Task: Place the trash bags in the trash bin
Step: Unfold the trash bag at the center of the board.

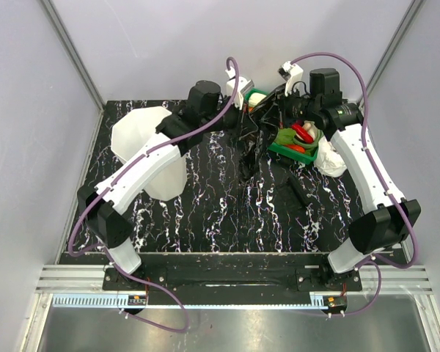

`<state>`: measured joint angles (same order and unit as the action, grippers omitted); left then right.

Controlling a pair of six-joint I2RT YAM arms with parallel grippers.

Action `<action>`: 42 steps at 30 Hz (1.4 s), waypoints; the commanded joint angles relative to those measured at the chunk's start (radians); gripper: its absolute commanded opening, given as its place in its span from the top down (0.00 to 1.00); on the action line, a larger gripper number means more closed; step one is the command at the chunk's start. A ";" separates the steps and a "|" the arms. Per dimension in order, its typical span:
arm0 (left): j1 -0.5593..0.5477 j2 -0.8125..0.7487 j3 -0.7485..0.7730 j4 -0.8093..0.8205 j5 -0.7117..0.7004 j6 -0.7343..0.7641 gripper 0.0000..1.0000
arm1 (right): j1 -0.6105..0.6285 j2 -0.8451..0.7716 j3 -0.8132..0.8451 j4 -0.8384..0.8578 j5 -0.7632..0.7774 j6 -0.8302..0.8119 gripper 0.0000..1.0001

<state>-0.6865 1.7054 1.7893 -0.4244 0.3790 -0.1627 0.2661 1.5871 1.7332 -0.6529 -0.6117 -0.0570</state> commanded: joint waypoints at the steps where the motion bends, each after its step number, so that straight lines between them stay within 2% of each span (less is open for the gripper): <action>1: 0.024 -0.064 -0.001 0.058 0.031 -0.006 1.00 | -0.002 -0.024 0.008 0.027 0.052 -0.044 1.00; 7: 0.087 -0.093 -0.034 0.061 -0.006 0.018 1.00 | -0.002 -0.073 -0.006 -0.027 0.118 -0.112 1.00; 12: 0.100 -0.087 -0.034 0.032 -0.141 0.086 1.00 | -0.002 -0.092 0.011 -0.068 0.188 -0.139 1.00; 14: 0.102 -0.058 0.011 0.026 -0.192 0.109 1.00 | -0.002 -0.069 0.060 -0.085 0.223 -0.148 1.00; 16: 0.105 0.002 0.108 0.024 -0.235 0.138 1.00 | -0.002 -0.018 0.167 -0.115 0.265 -0.177 1.00; 18: 0.113 0.074 0.274 0.015 -0.249 0.155 1.00 | -0.001 0.049 0.343 -0.149 0.332 -0.222 1.00; 21: 0.120 0.175 0.572 0.042 -0.291 0.254 1.00 | -0.002 0.164 0.683 -0.204 0.404 -0.302 1.00; 23: 0.120 0.209 0.706 0.103 -0.295 0.337 1.00 | -0.002 0.252 0.968 -0.241 0.426 -0.349 1.00; 25: 0.117 0.182 0.707 0.229 -0.314 0.411 1.00 | -0.001 0.301 1.135 -0.246 0.438 -0.429 1.00; 26: 0.117 0.154 0.675 0.310 -0.319 0.454 1.00 | -0.001 0.297 1.160 -0.216 0.447 -0.467 1.00; 30: 0.090 0.128 0.736 0.325 -0.350 0.618 1.00 | -0.001 0.148 0.973 0.010 0.432 -0.564 1.00; 32: 0.064 0.080 0.708 0.278 -0.374 0.672 1.00 | -0.001 0.169 1.077 -0.080 0.385 -0.538 1.00; 33: 0.042 0.063 0.706 0.201 -0.376 0.699 1.00 | -0.001 0.153 1.050 -0.138 0.357 -0.518 1.00; 34: 0.027 0.045 0.684 0.117 -0.405 0.692 1.00 | -0.001 0.102 0.952 -0.172 0.318 -0.465 1.00; 35: 0.010 0.007 0.609 0.033 -0.394 0.655 1.00 | -0.001 0.021 0.748 -0.169 0.279 -0.422 1.00; 36: -0.013 -0.051 0.444 -0.032 -0.384 0.634 1.00 | 0.001 -0.060 0.519 -0.118 0.224 -0.399 1.00; 38: -0.102 -0.208 -0.027 0.007 -0.422 0.666 1.00 | 0.021 -0.201 0.036 -0.086 0.204 -0.411 1.00; 39: -0.135 -0.223 -0.203 -0.005 -0.460 0.673 1.00 | 0.024 -0.244 -0.110 -0.103 0.211 -0.432 1.00; 42: -0.168 -0.242 -0.550 -0.047 -0.475 0.626 1.00 | 0.024 -0.372 -0.503 -0.096 0.248 -0.493 1.00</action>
<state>-0.8104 1.3983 1.6577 -0.2974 -0.0193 0.4637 0.2832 1.2507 1.6478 -0.6613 -0.3462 -0.5045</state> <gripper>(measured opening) 0.013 0.007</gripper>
